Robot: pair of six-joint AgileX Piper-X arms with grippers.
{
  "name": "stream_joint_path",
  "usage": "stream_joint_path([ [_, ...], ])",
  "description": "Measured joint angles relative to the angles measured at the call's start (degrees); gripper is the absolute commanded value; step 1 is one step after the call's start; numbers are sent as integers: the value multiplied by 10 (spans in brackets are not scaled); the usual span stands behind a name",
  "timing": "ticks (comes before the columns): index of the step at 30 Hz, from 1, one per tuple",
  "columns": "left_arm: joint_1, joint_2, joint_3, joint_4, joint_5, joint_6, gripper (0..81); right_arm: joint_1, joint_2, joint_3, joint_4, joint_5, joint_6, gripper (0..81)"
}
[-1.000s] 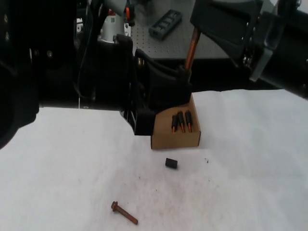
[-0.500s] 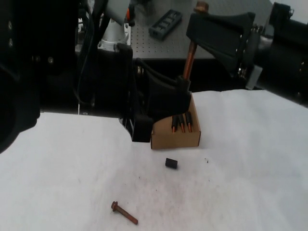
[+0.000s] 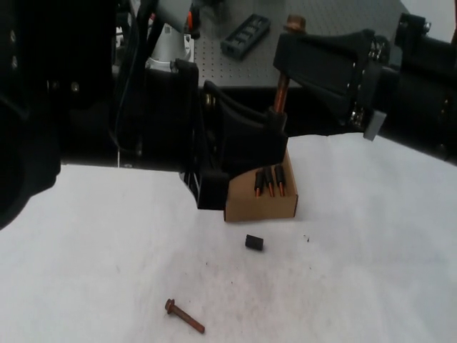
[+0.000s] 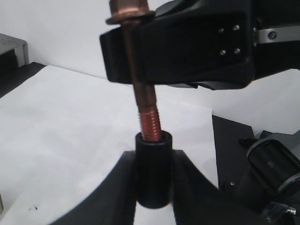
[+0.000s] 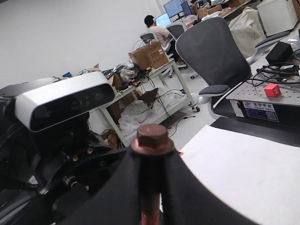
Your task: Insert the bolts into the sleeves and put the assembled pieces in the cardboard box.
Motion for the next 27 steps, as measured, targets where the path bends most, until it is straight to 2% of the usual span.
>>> stream_joint_path([
  [1, 0, 0, 0, -8, -4, -2, 7, 0, 0, 0, 10, -8, -2, 344],
  [3, 0, 0, 0, -26, -10, -3, 7, 2, 0, 0, 21, -10, 5, 488],
  [8, 0, 0, 0, -38, -45, -5, 7, -1, -3, 0, 31, -6, 15, 470],
  [11, 0, 0, 0, -52, -109, -15, 7, -13, -28, 0, 37, 3, 19, 470],
  [15, 9, 42, -14, -118, -201, -113, 7, -51, -80, 0, 79, 20, 16, 470],
  [19, 32, 153, -86, -128, -243, -213, 7, -84, -112, 0, 140, 33, -3, 470],
  [20, 37, 215, -132, -106, -253, -225, 7, -84, -114, 0, 166, 41, -13, 470],
  [23, 38, 350, -233, -28, -299, -246, 7, -110, -135, 0, 217, 57, -30, 470],
  [27, 38, 510, -381, 68, -317, -251, 7, -129, -148, 0, 291, 85, -56, 470],
])
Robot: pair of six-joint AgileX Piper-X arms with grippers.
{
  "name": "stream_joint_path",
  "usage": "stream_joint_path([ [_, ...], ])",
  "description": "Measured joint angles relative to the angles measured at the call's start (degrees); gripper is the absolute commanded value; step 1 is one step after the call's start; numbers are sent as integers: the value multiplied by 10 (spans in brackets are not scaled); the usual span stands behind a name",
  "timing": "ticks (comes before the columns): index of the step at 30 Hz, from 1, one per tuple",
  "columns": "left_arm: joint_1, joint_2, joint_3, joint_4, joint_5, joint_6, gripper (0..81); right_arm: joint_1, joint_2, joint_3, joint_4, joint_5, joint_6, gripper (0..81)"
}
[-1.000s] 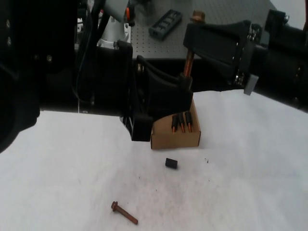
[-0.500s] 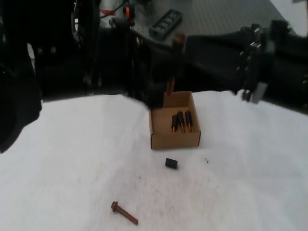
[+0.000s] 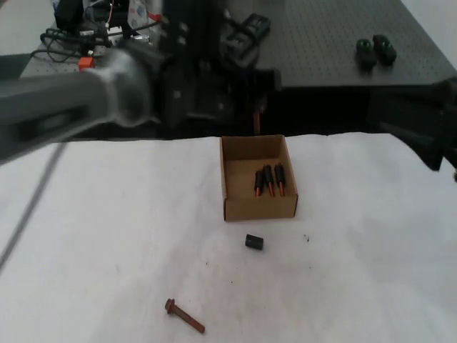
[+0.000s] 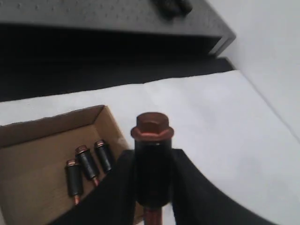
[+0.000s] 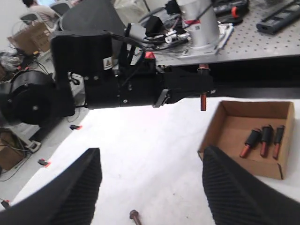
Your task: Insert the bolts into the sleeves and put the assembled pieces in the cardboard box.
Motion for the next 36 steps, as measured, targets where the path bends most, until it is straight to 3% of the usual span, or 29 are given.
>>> stream_joint_path([
  [10, 0, 137, -161, 160, -60, 44, 7, -21, -2, 0, 102, 38, -16, 470],
  [21, -3, 150, -163, 210, -60, 49, 4, -21, -2, 0, 130, 60, -28, 470],
  [23, -3, 150, -164, 211, -60, 51, 43, -21, -2, 0, 134, 60, -28, 470],
  [30, -3, 150, -164, 226, -42, 51, 328, -21, 30, 0, 170, 62, -60, 470],
  [36, 2, 128, -165, 240, -22, 81, 293, -21, 116, -1, 190, 47, -109, 470],
])
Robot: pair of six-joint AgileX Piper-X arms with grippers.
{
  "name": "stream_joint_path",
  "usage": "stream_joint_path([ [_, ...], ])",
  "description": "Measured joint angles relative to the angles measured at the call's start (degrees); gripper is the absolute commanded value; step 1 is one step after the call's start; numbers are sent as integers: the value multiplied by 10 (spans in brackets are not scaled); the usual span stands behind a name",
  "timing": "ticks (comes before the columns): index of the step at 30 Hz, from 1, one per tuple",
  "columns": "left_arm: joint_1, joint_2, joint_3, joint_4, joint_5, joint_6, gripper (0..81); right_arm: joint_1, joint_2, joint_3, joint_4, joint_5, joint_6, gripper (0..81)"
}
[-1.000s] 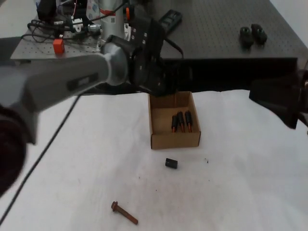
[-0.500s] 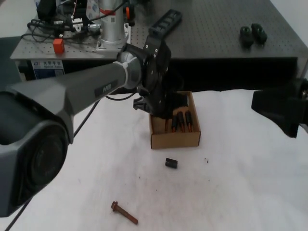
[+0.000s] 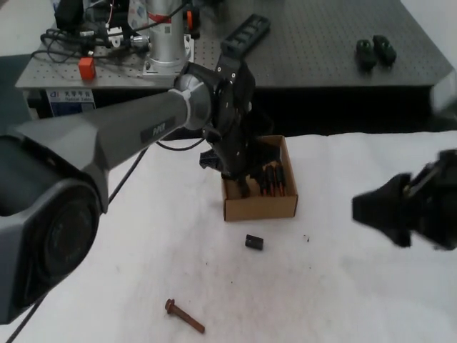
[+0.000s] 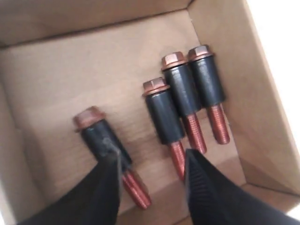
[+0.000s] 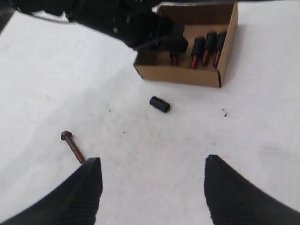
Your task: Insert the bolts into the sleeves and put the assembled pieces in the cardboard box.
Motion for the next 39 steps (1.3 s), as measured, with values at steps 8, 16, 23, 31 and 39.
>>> stream_joint_path([
  [8, 85, -195, 108, 4, -43, 70, 286, 32, 214, -121, 64, -10, -112, 462],
  [16, 166, -383, 363, -83, -49, 64, 286, 180, 442, -298, 84, 10, -179, 445],
  [23, 226, -547, 457, -111, -47, 71, 286, 292, 605, -401, 111, 39, -215, 445],
  [31, 242, -581, 462, -105, -47, 90, 286, 347, 703, -451, 124, 125, -250, 444],
  [39, 242, -581, 466, -66, -42, 115, 286, 348, 709, -457, 78, 131, -249, 335],
])
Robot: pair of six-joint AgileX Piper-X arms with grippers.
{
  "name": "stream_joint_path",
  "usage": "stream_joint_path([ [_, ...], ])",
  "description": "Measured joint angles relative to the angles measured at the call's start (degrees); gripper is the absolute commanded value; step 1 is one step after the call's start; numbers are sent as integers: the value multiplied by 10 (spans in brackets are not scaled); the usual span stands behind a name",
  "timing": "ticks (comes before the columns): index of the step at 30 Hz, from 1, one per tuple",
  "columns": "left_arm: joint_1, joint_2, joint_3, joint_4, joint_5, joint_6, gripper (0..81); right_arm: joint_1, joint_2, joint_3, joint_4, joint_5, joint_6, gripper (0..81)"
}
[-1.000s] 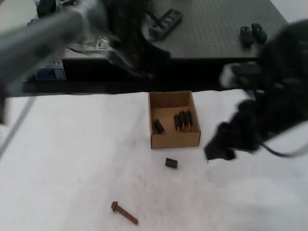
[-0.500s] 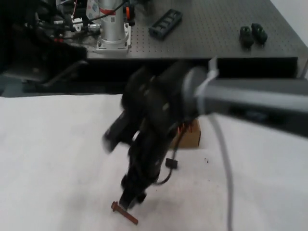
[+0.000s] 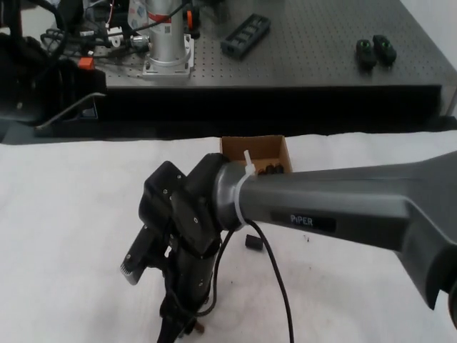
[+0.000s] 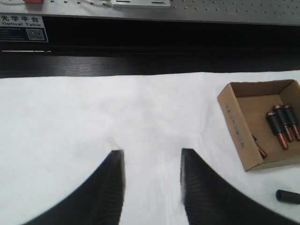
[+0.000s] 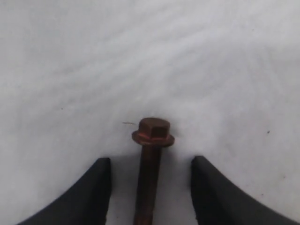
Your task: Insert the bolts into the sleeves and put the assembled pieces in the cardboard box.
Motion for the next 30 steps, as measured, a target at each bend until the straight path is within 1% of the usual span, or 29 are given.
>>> stream_joint_path([
  [1, 0, 0, 0, 3, 0, 2, 286, 0, 0, 0, 0, 0, 0, 313],
  [3, 0, 0, 0, 10, 5, 6, 286, 0, 1, -1, -4, 0, 0, 242],
  [4, 0, 0, 0, 15, 9, 6, 286, 0, 1, -1, -5, 0, 0, 181],
  [6, 0, 0, 0, 26, 19, 11, 286, 0, 1, -1, -9, 0, 0, 29],
  [7, 0, 0, 0, 27, 21, 11, 286, 0, 1, -1, -12, 0, 0, 12],
  [13, 0, 0, 0, 49, 45, 37, 286, -5, 1, 0, -15, -3, 4, 12],
  [17, -9, 8, 0, 46, 49, 90, 286, -26, -23, 33, -30, -34, 17, 12],
  [19, -32, 38, -2, 31, 62, 131, 286, -51, -64, 88, -48, -44, 32, 12],
  [21, -68, 89, -10, 18, 75, 168, 286, -81, -120, 148, -66, -47, 49, 12],
  [22, -95, 132, -16, 13, 78, 182, 286, -81, -126, 154, -68, -47, 51, 12],
  [23, -111, 154, -31, 5, 81, 215, 286, -109, -197, 216, -88, -48, 73, 12],
  [24, -126, 175, -43, 0, 82, 236, 286, -124, -238, 247, -95, -48, 84, 12],
  [25, -141, 194, -71, -2, 82, 283, 286, -138, -277, 277, -99, -50, 95, 12],
  [26, -154, 216, -90, -2, 77, 305, 286, -162, -345, 327, -100, -51, 112, 12],
  [28, -177, 257, -132, 1, 58, 348, 286, -189, -410, 375, -96, -56, 127, 12],
  [29, -189, 278, -153, 2, 50, 369, 286, -213, -475, 423, -87, -61, 139, 12],
  [30, -199, 299, -175, 6, 42, 389, 286, -222, -505, 445, -82, -62, 143, 12],
])
